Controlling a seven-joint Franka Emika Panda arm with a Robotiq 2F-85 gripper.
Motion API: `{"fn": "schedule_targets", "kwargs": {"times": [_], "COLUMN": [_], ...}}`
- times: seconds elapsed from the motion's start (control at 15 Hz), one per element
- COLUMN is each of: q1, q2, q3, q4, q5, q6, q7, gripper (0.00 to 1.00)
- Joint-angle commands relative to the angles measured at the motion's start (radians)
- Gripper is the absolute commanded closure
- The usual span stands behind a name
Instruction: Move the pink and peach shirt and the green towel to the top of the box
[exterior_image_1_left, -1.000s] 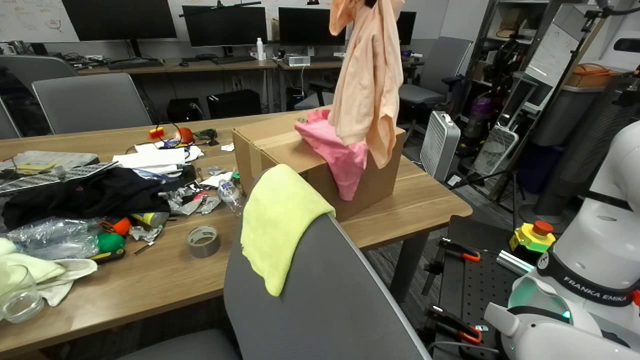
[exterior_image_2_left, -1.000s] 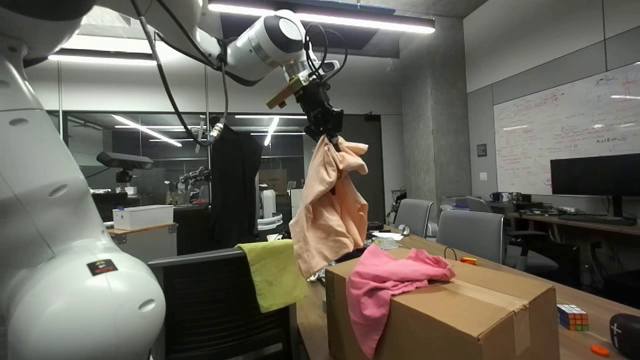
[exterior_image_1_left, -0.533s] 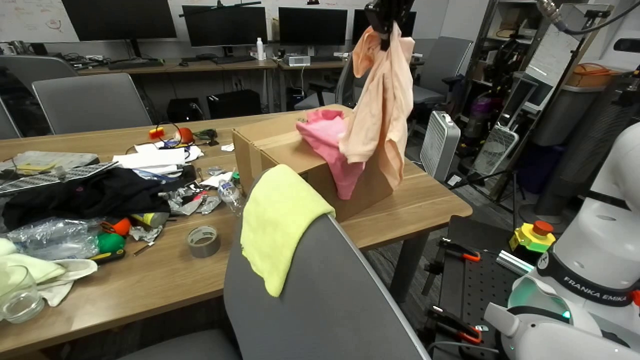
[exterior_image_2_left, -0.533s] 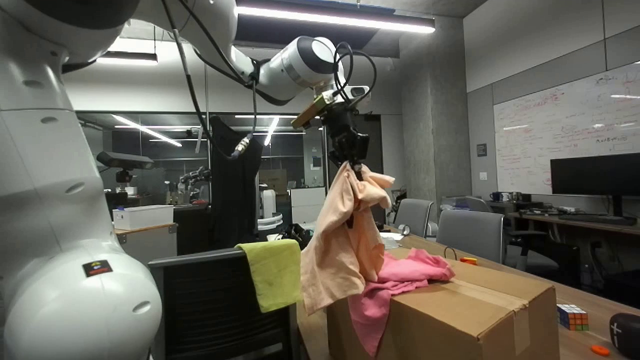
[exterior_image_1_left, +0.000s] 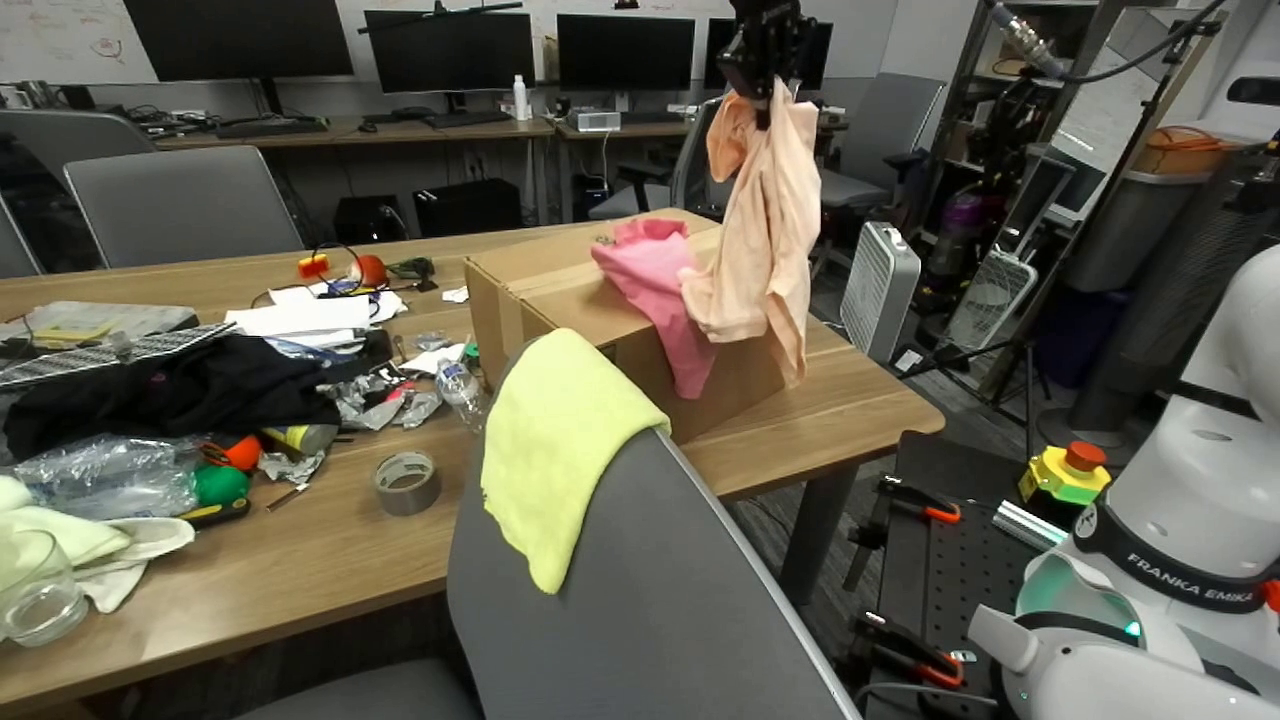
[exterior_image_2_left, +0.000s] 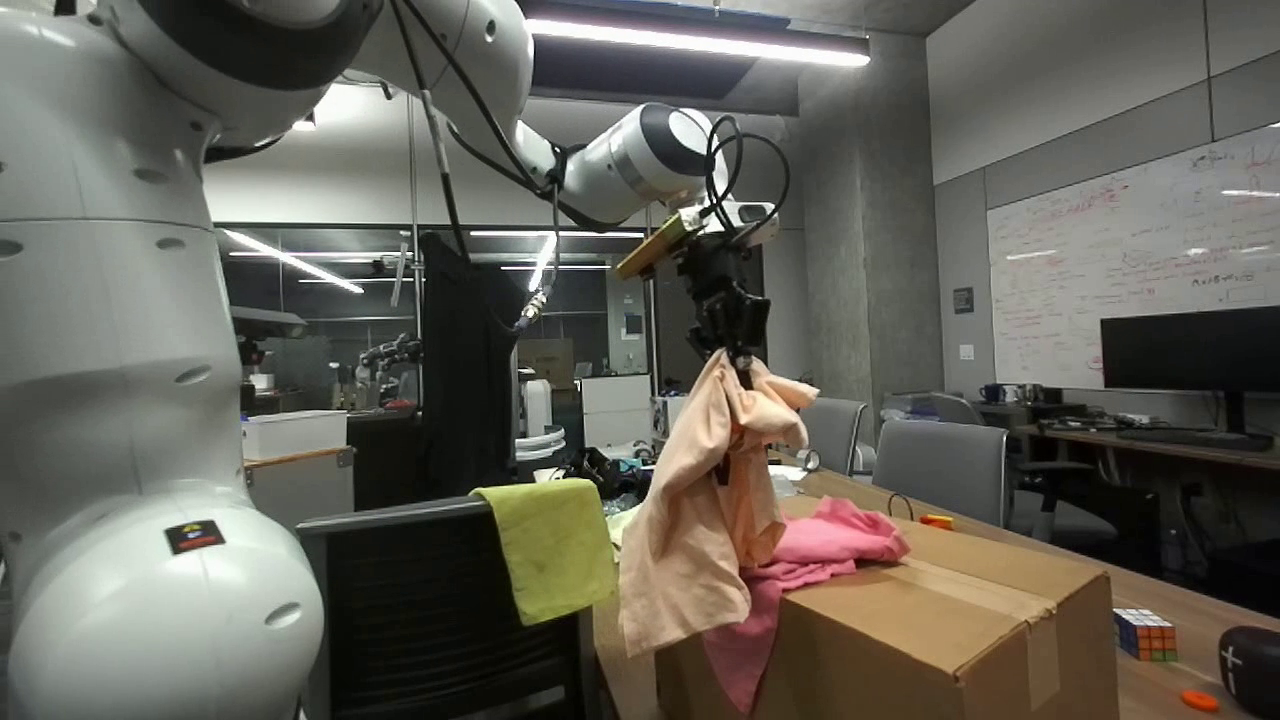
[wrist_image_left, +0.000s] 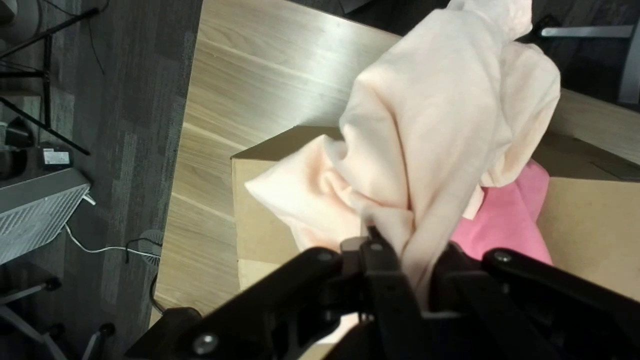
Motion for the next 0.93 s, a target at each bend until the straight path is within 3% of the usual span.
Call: {"fn": "schedule_targets", "kwargs": {"times": [0.0,0.33,0.87], "q1": [0.02,0.034,0.027], "q2": [0.089,0.207,0.347], "q3": [-0.002,-0.011,-0.07], "q4": [0.18,0.4,0.627], "q5": [0.001,-0.003,0.124], "q6": [-0.077,-0.134,-0.131], "q7": [0.053,0.153,0.307], "gripper": [0.97,0.97,0.97]}}
